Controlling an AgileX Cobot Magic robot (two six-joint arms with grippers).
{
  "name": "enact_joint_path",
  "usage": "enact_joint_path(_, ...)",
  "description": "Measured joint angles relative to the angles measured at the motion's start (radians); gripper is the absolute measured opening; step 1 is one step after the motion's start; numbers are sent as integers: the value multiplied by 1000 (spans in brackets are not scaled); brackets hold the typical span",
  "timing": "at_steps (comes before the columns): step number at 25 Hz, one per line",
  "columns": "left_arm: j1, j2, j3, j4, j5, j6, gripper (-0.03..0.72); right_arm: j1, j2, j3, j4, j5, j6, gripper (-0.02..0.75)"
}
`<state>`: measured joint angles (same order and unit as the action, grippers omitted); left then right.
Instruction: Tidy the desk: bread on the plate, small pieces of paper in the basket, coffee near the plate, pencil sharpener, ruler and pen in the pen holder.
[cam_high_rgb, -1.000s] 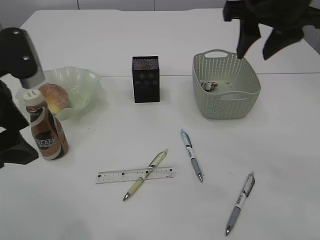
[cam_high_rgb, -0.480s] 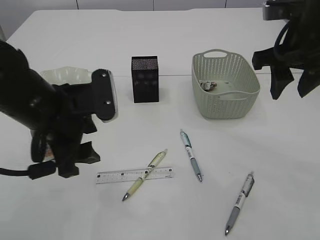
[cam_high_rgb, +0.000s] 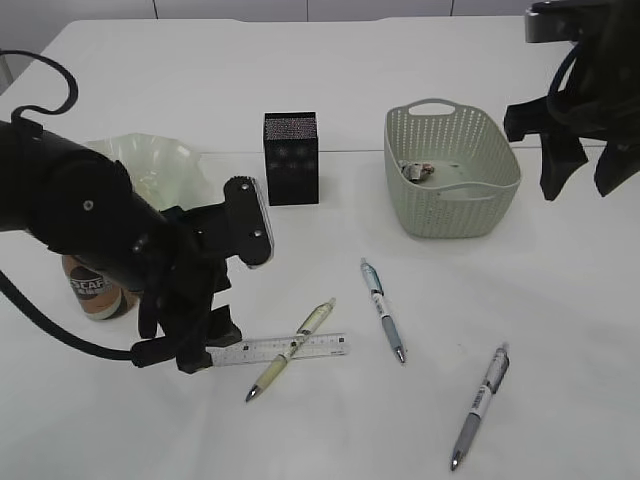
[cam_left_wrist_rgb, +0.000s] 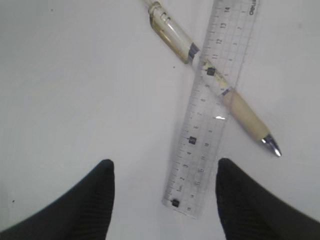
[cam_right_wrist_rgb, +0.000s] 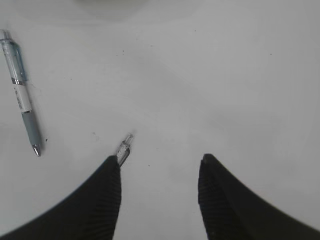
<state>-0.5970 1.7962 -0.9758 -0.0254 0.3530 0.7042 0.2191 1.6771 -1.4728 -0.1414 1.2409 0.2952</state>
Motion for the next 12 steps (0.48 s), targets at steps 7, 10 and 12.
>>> enact_joint_path(7, -2, 0, -30, -22, 122, 0, 468, 0, 0, 0, 0, 0, 0, 367)
enact_joint_path(10, -2, 0, -107, -22, 265, 11, 468, 0, 0, 0, 0, 0, -2, 366)
enact_joint_path(12, -2, 0, -172, -23, 359, 37, 468, 0, 0, 0, 0, 0, -2, 366)
